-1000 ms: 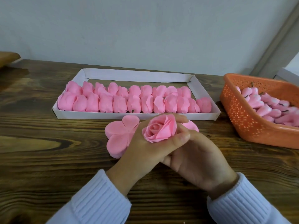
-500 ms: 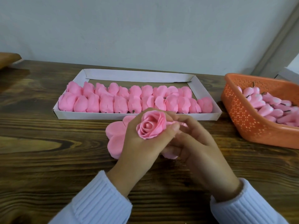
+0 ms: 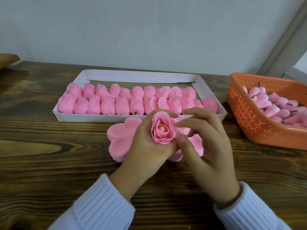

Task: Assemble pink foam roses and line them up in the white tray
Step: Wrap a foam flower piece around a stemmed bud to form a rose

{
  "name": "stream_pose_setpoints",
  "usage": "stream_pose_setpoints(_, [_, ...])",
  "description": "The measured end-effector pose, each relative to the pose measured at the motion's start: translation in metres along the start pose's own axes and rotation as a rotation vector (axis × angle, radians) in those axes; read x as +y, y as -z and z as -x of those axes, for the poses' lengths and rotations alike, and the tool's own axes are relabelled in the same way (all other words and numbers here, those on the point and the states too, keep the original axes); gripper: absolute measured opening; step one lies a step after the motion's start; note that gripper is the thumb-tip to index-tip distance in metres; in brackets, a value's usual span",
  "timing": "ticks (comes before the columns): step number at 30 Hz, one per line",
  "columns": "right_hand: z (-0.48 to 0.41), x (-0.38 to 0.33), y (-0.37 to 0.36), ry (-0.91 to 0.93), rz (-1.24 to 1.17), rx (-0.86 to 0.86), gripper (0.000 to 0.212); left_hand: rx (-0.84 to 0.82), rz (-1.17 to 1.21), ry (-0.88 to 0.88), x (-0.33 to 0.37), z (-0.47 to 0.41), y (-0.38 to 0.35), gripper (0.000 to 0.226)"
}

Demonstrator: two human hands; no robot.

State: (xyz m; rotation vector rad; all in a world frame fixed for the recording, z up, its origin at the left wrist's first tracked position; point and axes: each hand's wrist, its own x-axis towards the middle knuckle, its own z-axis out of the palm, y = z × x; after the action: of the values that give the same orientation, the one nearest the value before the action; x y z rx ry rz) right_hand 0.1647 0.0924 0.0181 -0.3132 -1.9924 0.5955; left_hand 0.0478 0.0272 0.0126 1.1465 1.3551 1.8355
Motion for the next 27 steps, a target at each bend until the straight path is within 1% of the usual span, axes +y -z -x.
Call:
stream_pose_setpoints(5, [-0.0001,-0.0014,-0.0004,0.009,-0.013,-0.020,0.015,-0.017,0.016,0.000,0.0000,0.0004,-0.0017,0.037])
stream_pose_setpoints(9, [0.0001,0.0006,-0.0004,-0.020,0.030,-0.015,0.013,-0.014,0.015,0.003,-0.0010,0.0001,-0.0016,0.037])
stream_pose_setpoints(12, [0.0011,0.0016,-0.0009,-0.050,0.045,-0.038,0.016,-0.008,0.011,0.004,-0.0026,0.0001,-0.0018,0.036])
stream_pose_setpoints(16, [0.0013,0.0015,-0.0008,-0.070,0.039,-0.051,0.015,-0.024,0.021,0.028,-0.0043,-0.0010,-0.0027,0.040])
stream_pose_setpoints(18, [0.0013,0.0019,-0.0009,-0.078,0.055,-0.039,0.013,-0.032,0.035,0.038,-0.0047,-0.0016,-0.0033,0.041])
stream_pose_setpoints(21, [0.0011,0.0019,-0.0007,-0.080,0.059,-0.014,0.018,-0.036,0.028,0.033,-0.0045,-0.0020,-0.0033,0.044])
stream_pose_setpoints(27, [0.0013,0.0003,0.0003,-0.030,0.018,0.038,0.010,-0.024,-0.008,0.006,-0.0064,-0.0020,-0.0017,0.040])
